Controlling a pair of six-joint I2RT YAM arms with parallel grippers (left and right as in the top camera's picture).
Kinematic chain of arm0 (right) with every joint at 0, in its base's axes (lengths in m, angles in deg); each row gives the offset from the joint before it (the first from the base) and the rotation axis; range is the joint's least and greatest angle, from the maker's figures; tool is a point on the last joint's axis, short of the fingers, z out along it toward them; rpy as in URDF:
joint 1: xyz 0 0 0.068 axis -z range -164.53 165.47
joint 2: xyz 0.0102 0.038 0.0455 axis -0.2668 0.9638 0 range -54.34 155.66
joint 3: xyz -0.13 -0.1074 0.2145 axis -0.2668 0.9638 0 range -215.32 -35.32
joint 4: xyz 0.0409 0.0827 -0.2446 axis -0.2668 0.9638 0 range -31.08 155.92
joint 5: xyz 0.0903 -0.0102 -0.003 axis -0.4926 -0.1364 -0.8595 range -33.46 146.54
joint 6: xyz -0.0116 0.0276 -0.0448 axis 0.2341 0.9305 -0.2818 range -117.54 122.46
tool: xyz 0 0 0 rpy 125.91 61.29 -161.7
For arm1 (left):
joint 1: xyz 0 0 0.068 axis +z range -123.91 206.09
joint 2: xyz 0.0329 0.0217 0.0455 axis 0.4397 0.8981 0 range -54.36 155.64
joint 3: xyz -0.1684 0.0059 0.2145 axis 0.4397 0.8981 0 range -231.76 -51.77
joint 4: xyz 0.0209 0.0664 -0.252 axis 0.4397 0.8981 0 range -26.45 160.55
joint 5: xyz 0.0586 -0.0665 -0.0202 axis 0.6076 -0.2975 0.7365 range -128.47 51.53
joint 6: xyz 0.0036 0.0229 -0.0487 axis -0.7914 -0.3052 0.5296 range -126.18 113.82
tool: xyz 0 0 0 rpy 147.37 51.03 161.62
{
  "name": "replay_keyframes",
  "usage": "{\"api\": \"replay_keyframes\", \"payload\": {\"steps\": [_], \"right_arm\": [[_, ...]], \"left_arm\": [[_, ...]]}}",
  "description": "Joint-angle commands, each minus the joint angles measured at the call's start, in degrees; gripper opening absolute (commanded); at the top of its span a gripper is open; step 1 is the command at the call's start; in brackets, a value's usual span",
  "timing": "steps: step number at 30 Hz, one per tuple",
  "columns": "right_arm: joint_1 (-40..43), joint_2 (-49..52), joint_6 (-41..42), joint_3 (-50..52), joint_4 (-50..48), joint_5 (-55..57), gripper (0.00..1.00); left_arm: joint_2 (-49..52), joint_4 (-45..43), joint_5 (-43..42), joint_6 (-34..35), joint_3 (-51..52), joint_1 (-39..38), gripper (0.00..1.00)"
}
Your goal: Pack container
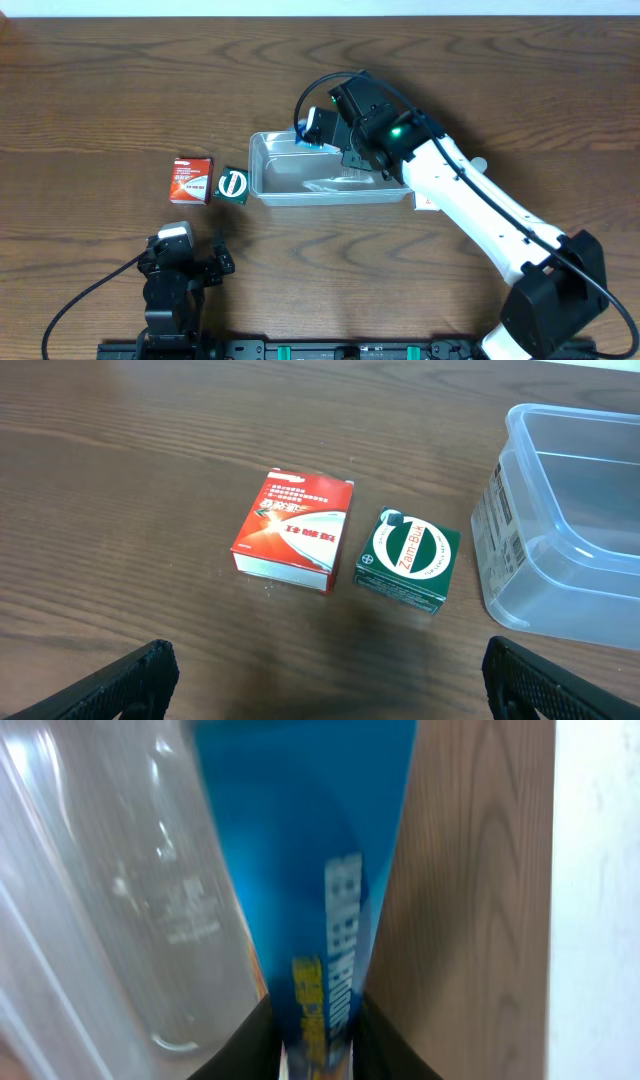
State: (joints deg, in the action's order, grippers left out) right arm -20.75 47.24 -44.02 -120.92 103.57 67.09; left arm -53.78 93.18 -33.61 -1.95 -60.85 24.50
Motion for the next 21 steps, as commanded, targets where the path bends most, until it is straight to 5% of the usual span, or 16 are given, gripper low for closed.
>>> {"api": "replay_keyframes", "payload": {"steps": [1, 15, 21], "right_arm": [[-0.17, 0.11, -8.50, -0.63, -0.48, 2.12, 0.23], [-0.85, 0.13, -8.81, -0.63, 0.63, 0.63, 0.28], [-1.36, 0.13, 10.60, -0.63, -8.31, -12.48, 0.27]], "left_arm": [[-0.35, 0.07, 0.09, -0.57, 0.39, 0.28, 0.98], [-0.35, 0.07, 0.07, -0.55, 0.39, 0.28, 0.98], [-0.35, 0.07, 0.09, -0.57, 0.39, 0.28, 0.98]]}}
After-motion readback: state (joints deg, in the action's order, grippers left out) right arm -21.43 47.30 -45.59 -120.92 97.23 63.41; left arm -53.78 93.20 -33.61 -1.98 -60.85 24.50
